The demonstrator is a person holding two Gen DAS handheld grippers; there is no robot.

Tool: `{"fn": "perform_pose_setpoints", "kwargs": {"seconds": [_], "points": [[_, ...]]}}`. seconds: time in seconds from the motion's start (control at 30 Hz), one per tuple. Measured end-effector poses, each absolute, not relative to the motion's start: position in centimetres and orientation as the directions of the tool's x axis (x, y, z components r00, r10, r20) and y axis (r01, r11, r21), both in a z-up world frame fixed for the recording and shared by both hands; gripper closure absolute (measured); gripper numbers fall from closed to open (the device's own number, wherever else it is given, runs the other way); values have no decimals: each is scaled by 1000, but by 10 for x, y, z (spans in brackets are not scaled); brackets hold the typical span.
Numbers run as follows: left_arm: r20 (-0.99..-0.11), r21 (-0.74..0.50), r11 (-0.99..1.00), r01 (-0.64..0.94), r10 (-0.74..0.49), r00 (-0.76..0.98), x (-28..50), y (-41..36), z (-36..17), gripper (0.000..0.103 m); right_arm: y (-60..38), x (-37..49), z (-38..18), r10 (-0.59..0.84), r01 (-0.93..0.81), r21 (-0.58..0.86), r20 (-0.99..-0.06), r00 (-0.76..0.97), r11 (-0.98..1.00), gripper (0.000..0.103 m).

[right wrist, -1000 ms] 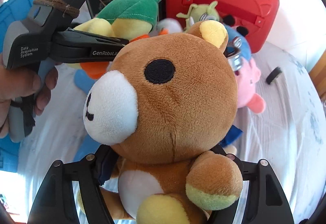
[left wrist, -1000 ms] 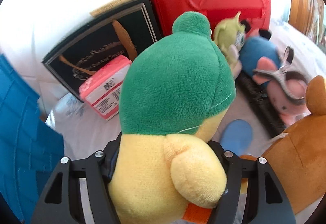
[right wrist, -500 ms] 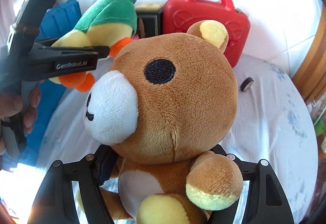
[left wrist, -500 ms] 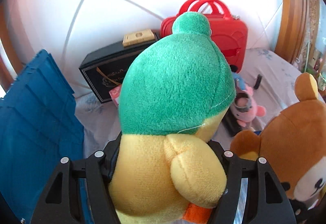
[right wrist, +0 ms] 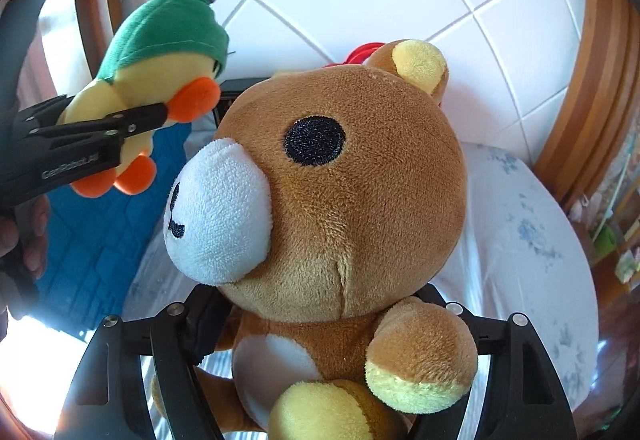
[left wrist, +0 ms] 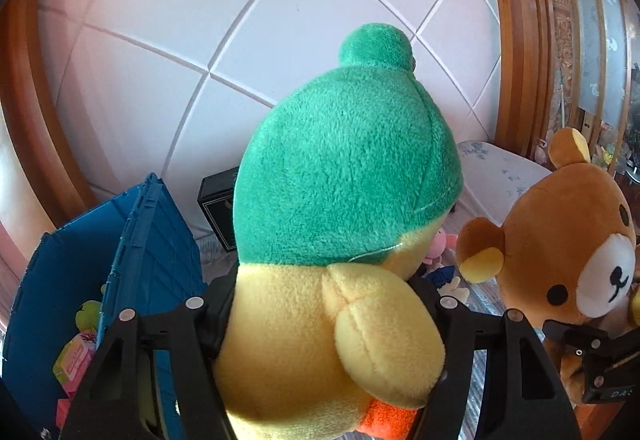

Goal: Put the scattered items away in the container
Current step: 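Carry the duck and bear plushes over the blue crate with both tools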

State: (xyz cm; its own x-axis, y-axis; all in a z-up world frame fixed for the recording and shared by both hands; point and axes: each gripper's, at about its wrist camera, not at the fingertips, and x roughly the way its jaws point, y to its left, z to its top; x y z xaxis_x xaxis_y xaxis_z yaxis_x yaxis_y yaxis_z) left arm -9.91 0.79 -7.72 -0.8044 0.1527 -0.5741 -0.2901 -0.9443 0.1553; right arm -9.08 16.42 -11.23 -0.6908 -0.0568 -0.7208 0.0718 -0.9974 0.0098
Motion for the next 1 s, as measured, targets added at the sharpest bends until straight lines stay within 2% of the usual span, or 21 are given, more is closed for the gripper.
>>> {"fn": "perform_pose_setpoints", "kwargs": {"seconds": [0.57, 1.0], "points": [[-504, 118, -932, -342, 240, -830, -14, -45, -16, 38, 118, -32, -47, -26, 35, 0, -668, -744, -999, 27], [-433, 66, -930, -361, 299, -850, 8, -110, 12, 38, 50, -26, -35, -32, 68, -31, -651, -759, -997, 27]]}}
